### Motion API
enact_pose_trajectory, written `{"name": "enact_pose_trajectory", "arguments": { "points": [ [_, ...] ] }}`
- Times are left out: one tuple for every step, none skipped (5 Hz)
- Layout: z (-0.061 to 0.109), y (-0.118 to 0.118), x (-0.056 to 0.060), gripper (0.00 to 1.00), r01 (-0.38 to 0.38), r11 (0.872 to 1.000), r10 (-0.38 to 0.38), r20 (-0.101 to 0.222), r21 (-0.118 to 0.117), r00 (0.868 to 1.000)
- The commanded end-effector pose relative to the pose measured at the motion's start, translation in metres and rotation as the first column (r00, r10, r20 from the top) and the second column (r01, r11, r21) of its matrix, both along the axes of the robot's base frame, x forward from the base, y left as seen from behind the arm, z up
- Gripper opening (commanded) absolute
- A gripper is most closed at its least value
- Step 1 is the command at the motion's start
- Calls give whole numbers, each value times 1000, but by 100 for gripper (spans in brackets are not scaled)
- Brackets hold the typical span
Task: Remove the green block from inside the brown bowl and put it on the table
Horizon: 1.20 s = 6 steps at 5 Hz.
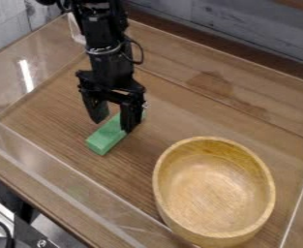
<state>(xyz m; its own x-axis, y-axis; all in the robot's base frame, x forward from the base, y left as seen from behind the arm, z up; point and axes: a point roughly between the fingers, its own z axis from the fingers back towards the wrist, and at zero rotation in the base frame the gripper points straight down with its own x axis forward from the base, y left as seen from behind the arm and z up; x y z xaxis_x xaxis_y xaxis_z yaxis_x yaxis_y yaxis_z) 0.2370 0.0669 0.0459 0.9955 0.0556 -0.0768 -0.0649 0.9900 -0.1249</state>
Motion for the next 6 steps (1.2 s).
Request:
{"name": "enact_pose_trajectory", "arguments": {
  "points": [
    [11, 0, 12, 100, 0, 1000, 0, 36, 3, 999],
    [14, -4, 15, 100, 2, 1000, -2, 32, -9, 999],
    [17, -7, 18, 100, 5, 1000, -4, 29, -20, 1000],
    [21, -10, 21, 100, 8, 999, -7, 29, -34, 1000],
    [26, -13, 24, 100, 12, 999, -10, 30, -48, 1000],
    [29, -16, 27, 100, 17, 998, -14, 35, -59, 999]
  ]
}}
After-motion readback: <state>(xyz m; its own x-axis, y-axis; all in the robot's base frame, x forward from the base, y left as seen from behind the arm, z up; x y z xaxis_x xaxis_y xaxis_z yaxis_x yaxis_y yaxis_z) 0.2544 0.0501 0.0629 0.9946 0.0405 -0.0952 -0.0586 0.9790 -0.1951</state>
